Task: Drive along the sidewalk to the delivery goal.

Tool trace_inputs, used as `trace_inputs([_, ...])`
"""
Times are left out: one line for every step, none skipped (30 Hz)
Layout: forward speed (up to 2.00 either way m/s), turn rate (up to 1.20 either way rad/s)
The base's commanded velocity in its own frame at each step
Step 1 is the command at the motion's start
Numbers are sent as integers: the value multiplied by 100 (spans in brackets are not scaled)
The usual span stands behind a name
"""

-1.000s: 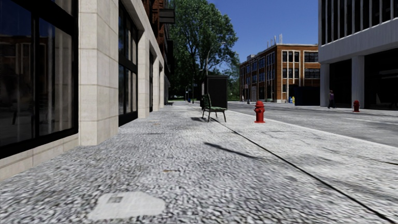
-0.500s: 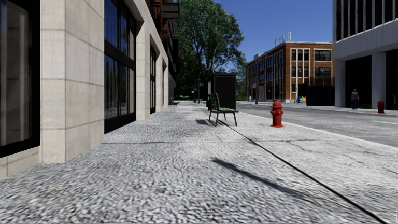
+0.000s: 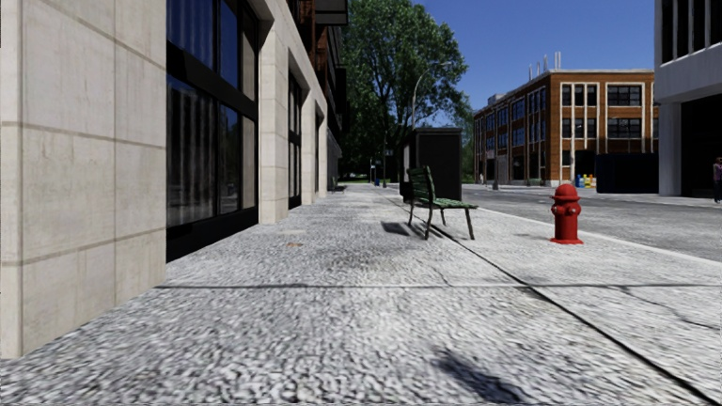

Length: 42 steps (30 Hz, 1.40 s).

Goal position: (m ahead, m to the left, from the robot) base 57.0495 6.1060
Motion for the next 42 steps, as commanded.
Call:
trace_inputs([200,0])
trace_inputs([200,0])
trace_inputs([200,0])
trace_inputs([200,0])
trace_inputs([200,0])
trace_inputs([200,0])
trace_inputs([200,0])
trace_inputs([200,0])
trace_inputs([200,0])
trace_inputs([200,0])
trace_inputs([200,0])
trace_inputs([200,0])
trace_inputs([200,0])
trace_inputs([200,0])
trace_inputs([200,0])
trace_inputs([200,0])
trace_inputs([200,0])
trace_inputs([200,0])
trace_inputs([200,0])
trace_inputs([200,0])
trace_inputs([200,0])
trace_inputs([200,0])
trace_inputs([200,0])
trace_inputs([200,0])
trace_inputs([200,0])
trace_inputs([200,0])
trace_inputs([200,0])
trace_inputs([200,0])
trace_inputs([200,0])
trace_inputs([200,0])
trace_inputs([200,0])
trace_inputs([200,0])
trace_inputs([200,0])
trace_inputs([200,0])
trace_inputs([200,0])
trace_inputs([200,0])
trace_inputs([200,0])
trace_inputs([200,0])
trace_inputs([200,0])
trace_inputs([200,0])
trace_inputs([200,0])
trace_inputs([200,0])
